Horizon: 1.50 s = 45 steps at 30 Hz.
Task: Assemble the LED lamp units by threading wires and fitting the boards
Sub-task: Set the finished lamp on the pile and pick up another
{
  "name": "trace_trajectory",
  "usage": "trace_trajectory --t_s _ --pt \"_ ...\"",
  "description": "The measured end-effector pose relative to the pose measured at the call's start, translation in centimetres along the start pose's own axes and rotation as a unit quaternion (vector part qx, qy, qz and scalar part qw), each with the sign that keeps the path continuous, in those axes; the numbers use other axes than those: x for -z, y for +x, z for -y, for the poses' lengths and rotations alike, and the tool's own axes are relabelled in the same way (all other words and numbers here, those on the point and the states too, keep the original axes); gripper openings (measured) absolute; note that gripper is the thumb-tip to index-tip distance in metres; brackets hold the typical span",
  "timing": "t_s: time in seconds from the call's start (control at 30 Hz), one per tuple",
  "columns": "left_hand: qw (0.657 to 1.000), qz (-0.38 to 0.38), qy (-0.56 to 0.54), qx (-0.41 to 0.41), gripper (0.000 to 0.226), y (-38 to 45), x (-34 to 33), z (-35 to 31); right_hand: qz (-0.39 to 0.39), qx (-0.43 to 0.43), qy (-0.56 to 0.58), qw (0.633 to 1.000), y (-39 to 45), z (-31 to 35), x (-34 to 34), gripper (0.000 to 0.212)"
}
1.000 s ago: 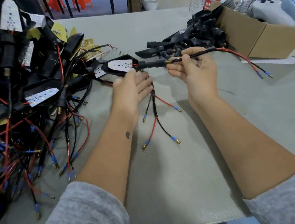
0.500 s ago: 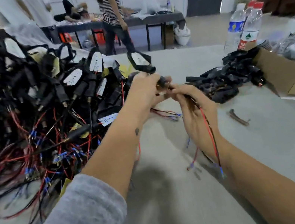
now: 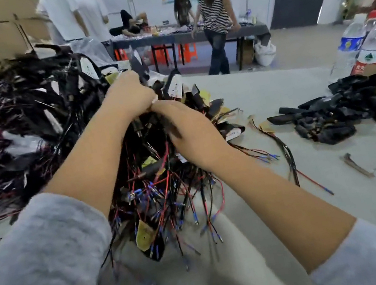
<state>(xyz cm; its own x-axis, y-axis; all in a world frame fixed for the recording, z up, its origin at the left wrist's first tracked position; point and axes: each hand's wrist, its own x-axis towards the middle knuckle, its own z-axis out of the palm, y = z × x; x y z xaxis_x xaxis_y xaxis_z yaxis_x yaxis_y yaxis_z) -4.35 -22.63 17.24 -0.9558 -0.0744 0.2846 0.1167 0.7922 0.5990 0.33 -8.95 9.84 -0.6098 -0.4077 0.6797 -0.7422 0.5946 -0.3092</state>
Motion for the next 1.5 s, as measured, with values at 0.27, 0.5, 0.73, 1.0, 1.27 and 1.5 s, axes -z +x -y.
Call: trace_trajectory --t_s 0.27,0.5,0.73,1.0,1.27,1.5 --pt "0.954 -0.120 0.276 -0.015 0.041 -2.3 -1.8 2.0 0.039 -0.028 -0.035 0.998 -2.5 -0.8 0.3 0.020" --pt "0.956 -0.212 0.169 -0.113 0.035 -2.6 -5.2 -5.5 0.041 -0.194 -0.103 0.975 -8.0 -6.6 5.5 0.020" --pt "0.991 0.004 -0.045 -0.125 0.028 -5.8 -16.5 -11.1 0.069 -0.346 -0.162 0.922 -15.3 -11.9 8.3 0.025" --pt "0.977 0.146 -0.148 -0.037 0.027 -9.7 -25.3 -10.5 0.045 -0.376 -0.194 0.905 -16.1 -13.6 8.5 0.019" --pt "0.966 0.141 -0.213 -0.027 0.026 -9.5 -26.5 -9.2 -0.020 -0.485 -0.042 0.873 -15.7 -13.4 9.0 0.022" --pt "0.935 0.128 -0.331 -0.020 0.023 -9.5 -26.2 -9.0 -0.193 -0.536 0.346 0.745 -15.2 -12.7 10.2 0.037"
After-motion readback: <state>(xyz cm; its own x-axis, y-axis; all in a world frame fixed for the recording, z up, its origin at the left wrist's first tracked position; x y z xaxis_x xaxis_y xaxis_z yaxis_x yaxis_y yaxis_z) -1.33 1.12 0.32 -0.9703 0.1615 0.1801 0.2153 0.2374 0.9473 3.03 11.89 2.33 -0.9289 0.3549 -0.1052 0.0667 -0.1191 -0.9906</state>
